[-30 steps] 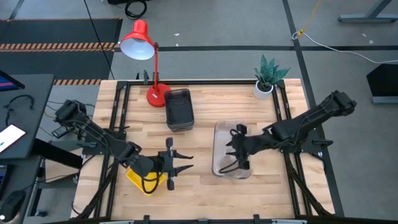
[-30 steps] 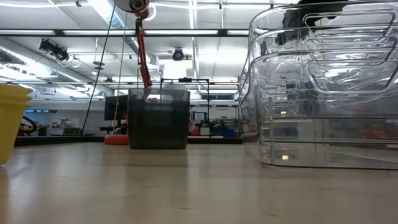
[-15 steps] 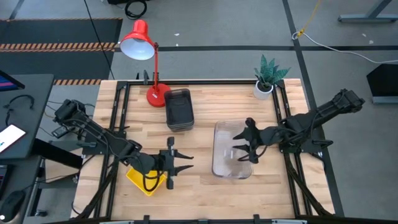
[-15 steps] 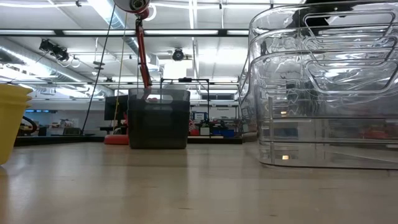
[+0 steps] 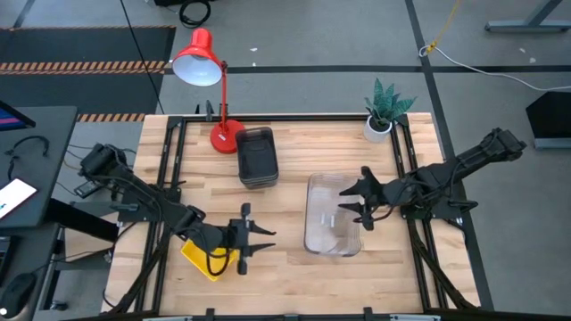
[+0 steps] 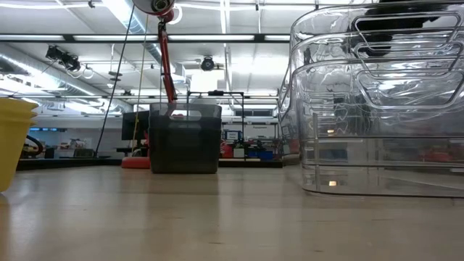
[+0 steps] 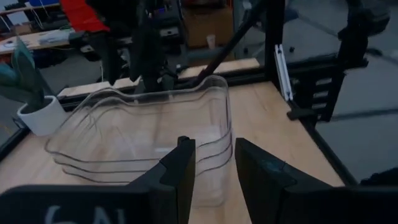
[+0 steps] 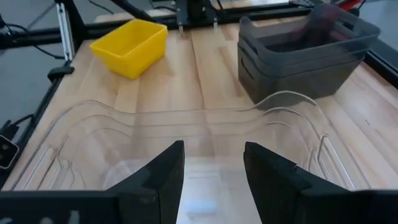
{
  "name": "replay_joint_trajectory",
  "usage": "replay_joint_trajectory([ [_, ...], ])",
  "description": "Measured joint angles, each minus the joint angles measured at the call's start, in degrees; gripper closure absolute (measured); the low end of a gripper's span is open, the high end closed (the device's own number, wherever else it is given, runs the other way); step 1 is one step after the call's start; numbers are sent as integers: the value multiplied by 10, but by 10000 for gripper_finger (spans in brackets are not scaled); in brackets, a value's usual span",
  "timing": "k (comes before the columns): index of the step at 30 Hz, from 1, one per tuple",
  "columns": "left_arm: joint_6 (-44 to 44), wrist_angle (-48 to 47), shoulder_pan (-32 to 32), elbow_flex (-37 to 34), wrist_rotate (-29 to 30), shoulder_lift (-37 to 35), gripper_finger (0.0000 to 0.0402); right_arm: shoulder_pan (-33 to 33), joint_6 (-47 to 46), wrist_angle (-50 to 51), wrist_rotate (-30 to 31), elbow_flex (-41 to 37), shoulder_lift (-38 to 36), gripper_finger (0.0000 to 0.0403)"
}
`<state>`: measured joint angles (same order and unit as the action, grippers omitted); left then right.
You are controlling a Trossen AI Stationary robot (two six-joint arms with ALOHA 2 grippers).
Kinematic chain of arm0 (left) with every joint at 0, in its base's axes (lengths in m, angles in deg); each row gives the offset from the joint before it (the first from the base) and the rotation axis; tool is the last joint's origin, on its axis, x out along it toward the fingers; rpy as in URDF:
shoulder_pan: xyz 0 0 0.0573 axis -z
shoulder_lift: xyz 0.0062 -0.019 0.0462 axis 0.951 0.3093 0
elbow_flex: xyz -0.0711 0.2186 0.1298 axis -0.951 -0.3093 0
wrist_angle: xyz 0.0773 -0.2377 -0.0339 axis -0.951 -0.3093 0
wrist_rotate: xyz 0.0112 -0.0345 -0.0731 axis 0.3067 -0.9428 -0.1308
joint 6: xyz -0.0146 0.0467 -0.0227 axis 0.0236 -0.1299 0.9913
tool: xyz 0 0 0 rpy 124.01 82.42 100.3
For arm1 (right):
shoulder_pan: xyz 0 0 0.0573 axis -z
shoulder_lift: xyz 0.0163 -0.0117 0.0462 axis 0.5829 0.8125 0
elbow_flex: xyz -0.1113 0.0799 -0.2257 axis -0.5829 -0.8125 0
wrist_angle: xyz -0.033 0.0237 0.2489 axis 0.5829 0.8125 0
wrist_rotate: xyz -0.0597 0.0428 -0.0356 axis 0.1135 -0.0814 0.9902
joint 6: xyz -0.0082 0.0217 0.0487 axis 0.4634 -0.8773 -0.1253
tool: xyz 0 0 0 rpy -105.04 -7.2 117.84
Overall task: Stack baskets by color
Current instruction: Return to Home Position
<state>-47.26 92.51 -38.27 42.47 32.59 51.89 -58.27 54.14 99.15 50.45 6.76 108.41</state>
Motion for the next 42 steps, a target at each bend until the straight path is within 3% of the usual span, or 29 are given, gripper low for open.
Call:
replay_joint_trajectory([
  [6, -12, 104, 3, -89, 7, -54, 281, 0, 11, -5, -2, -22, -38, 231],
  [20, -54, 81, -13, -212, 10, -273, 281, 42, 63, -11, -2, -64, -175, 231],
  [34, -146, 196, -60, -404, -3, -497, 281, 87, 153, -211, -32, -193, -283, 231],
  [42, -152, 199, -87, -466, -2, -627, 304, 112, 143, -221, -33, -234, -336, 231],
])
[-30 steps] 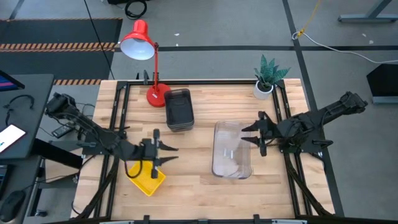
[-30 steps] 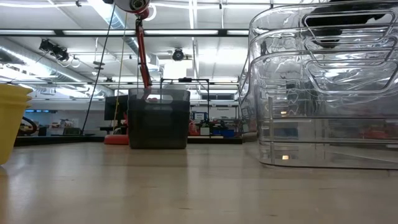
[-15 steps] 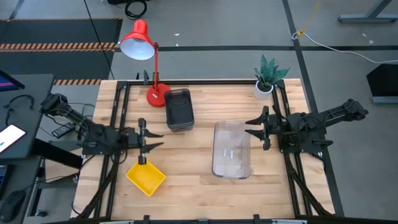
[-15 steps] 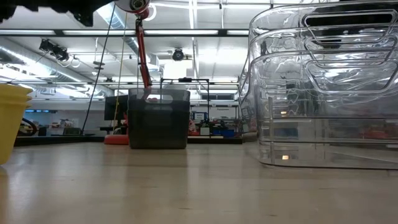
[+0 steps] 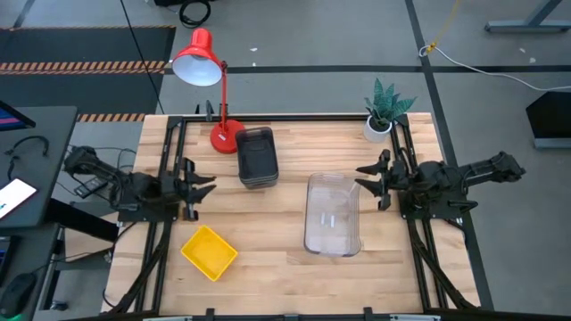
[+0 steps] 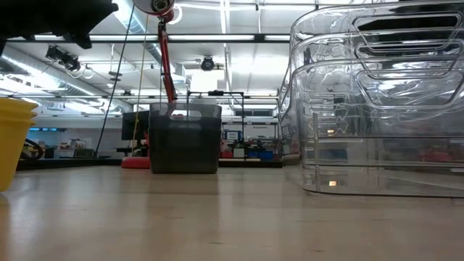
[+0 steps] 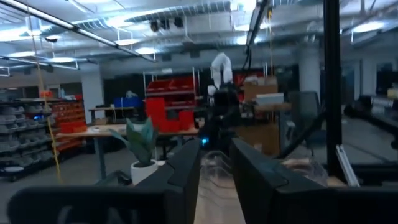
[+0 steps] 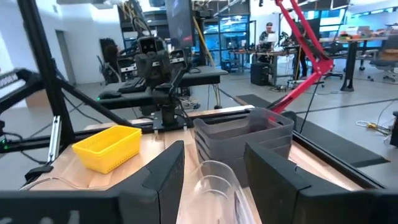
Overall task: Stack baskets by color
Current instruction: Return to Home Position
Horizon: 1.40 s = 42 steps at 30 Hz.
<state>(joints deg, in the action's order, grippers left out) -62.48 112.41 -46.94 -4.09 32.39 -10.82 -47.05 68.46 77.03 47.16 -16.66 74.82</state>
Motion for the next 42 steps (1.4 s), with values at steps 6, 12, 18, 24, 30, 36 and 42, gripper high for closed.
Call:
replay_joint_trajectory([
  [6, 14, -7, -1, -34, 0, -69, 346, 10, -12, -26, 1, -36, -44, 231],
  [12, 52, -74, -1, -33, -5, -110, 386, 22, -11, -83, 11, -80, -73, 231],
  [18, 65, -124, -1, -33, -37, -128, 393, 32, -34, -95, 29, -98, -84, 231],
  [24, 87, -154, -1, -33, -37, -127, 374, 32, -47, -104, 71, -98, -84, 231],
  [30, 156, -158, -1, -34, -37, -127, 374, 32, -46, -103, 69, -98, -83, 231],
  [36, 165, -158, -1, -34, -37, -127, 383, 32, -46, -103, 69, -97, -83, 231],
  [42, 165, -158, -1, -34, -37, -127, 375, 32, -46, -103, 69, -97, -83, 231],
])
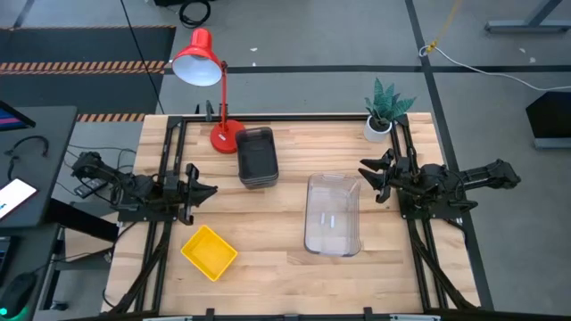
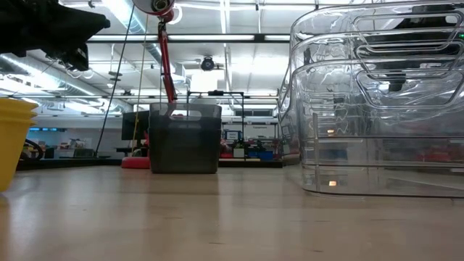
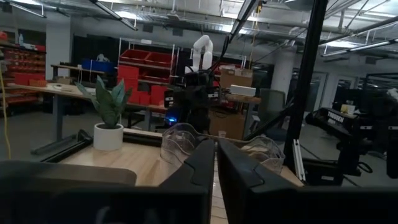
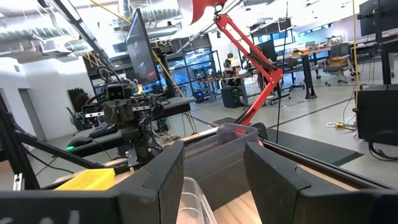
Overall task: Stack baskets by color
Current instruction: Return to Home Position
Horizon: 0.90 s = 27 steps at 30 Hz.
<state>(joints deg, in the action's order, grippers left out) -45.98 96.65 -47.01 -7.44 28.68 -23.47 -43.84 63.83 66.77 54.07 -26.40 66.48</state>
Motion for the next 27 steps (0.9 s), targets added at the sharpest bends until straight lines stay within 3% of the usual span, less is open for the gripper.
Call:
replay_joint_trajectory([
  [27, -1, 0, 0, 0, 0, 0, 370, 0, 0, 0, 0, 0, 0, 231],
])
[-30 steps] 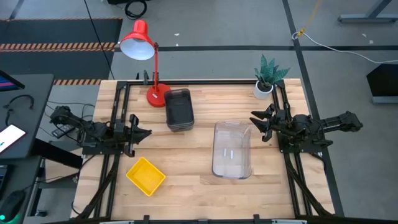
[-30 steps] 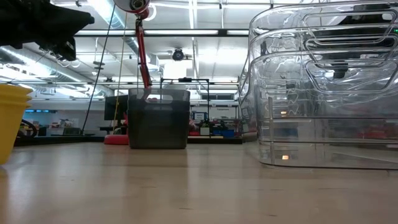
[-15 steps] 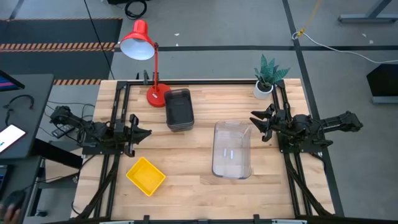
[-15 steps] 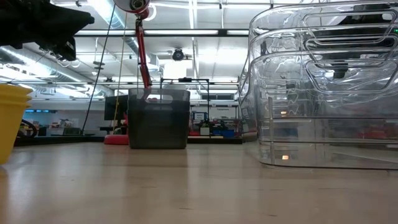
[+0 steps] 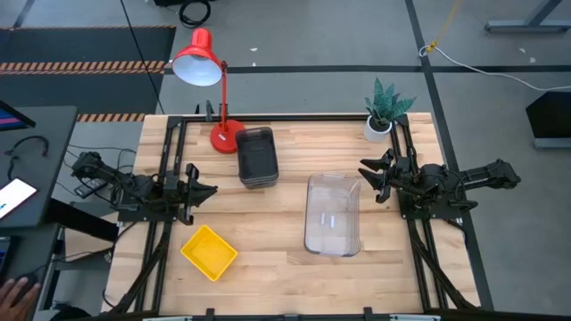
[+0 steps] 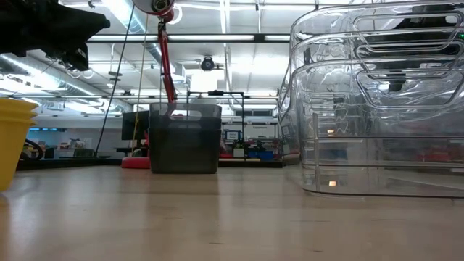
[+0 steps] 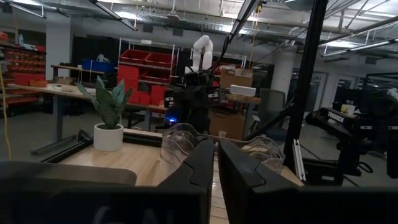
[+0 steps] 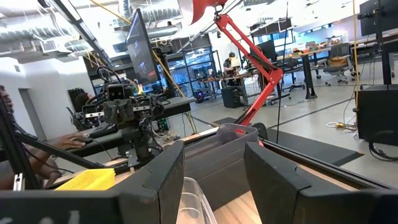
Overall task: Stack baskets by color
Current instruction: Return to Home Position
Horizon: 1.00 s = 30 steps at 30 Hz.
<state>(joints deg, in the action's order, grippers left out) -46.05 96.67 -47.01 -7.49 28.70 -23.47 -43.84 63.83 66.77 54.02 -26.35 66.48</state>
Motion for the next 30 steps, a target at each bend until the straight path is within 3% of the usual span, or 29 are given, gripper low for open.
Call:
replay_joint_trajectory([
  [30, 0, 0, 0, 0, 0, 0, 380, 0, 0, 0, 0, 0, 0, 231],
])
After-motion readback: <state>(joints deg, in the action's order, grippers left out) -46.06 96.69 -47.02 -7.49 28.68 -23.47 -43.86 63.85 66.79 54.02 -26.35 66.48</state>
